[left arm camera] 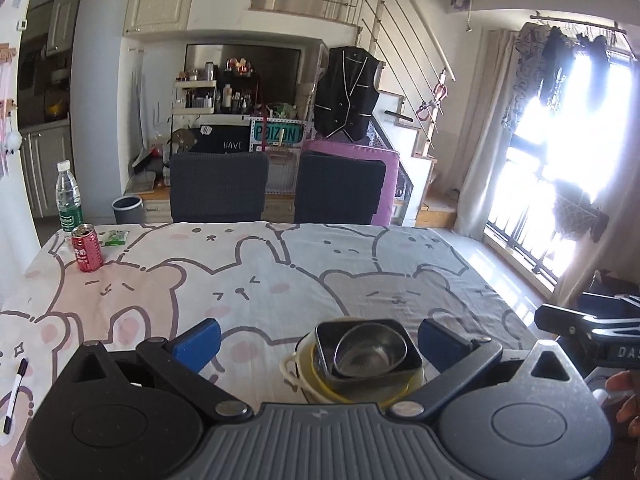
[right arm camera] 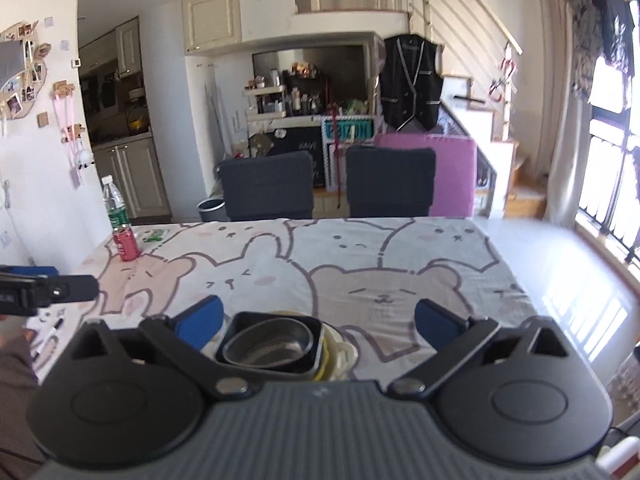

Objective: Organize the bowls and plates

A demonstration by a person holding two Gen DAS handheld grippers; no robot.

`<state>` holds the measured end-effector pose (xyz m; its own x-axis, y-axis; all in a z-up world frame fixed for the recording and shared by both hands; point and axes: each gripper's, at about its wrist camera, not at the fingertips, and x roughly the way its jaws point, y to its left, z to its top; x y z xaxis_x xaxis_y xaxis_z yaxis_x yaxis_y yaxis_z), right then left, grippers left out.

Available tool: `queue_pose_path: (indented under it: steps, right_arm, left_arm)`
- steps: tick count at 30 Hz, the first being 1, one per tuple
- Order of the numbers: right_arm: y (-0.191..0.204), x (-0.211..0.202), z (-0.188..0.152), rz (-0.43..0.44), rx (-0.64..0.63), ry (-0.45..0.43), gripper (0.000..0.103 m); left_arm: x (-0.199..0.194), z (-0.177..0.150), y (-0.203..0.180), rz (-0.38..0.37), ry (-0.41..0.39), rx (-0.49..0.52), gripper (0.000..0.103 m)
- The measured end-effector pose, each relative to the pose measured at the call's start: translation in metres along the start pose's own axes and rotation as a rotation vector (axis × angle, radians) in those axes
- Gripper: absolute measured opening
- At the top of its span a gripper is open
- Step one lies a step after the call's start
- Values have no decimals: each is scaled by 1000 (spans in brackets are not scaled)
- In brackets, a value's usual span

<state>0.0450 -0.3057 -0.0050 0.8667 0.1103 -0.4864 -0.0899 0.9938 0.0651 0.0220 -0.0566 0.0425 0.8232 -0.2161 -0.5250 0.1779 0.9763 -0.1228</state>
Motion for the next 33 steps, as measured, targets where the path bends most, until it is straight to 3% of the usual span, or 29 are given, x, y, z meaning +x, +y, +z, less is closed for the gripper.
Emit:
queue_pose_path:
  steps: [7, 18, 33]
  right_arm:
    - [-1, -9, -31, -27, 22, -22, 103]
    - [11, -20, -72, -24, 11, -43, 103]
    - [15, -18, -107, -58, -12, -47, 103]
  left_arm:
    - [-19, -40, -9, 79, -87, 59, 103]
    - [-9, -90, -1, 89, -46, 50, 103]
    - [-2, -110, -2, 107, -30, 92, 103]
